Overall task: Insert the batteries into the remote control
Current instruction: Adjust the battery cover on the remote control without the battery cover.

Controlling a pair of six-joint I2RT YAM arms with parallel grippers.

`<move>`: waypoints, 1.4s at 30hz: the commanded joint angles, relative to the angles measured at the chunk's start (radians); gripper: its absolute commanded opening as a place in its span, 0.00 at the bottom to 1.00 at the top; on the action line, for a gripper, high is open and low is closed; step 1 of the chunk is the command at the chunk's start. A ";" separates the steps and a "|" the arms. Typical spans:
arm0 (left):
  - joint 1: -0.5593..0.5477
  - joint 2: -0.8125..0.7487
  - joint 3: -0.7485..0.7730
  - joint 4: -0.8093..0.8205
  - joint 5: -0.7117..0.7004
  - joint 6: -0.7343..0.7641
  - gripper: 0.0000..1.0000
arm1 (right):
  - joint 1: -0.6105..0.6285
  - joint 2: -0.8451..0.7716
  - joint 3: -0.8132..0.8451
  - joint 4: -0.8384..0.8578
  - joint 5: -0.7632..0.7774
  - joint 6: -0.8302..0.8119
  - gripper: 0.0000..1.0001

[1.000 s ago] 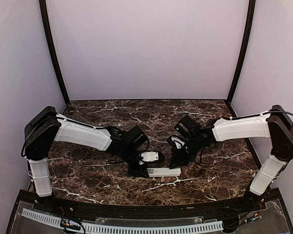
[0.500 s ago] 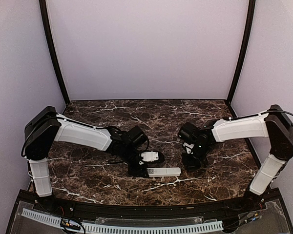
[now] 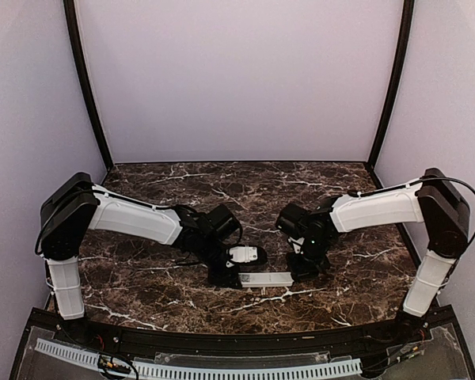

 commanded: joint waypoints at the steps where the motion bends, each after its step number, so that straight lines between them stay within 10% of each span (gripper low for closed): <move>1: -0.010 0.032 -0.009 -0.061 -0.005 0.010 0.35 | 0.010 0.047 -0.018 -0.024 0.028 0.017 0.00; 15: -0.013 0.036 -0.004 -0.062 -0.002 0.018 0.35 | 0.127 0.211 0.187 0.016 -0.034 0.040 0.00; 29: -0.014 0.033 -0.006 -0.062 -0.005 0.012 0.46 | -0.036 -0.051 -0.002 -0.007 0.061 -0.098 0.00; 35: -0.011 -0.012 -0.032 -0.044 -0.043 0.017 0.82 | -0.054 -0.183 0.033 0.024 0.061 -0.392 0.66; 42: 0.017 -0.232 -0.063 -0.067 -0.023 0.013 0.84 | -0.053 -0.204 0.084 0.166 -0.144 -0.753 0.80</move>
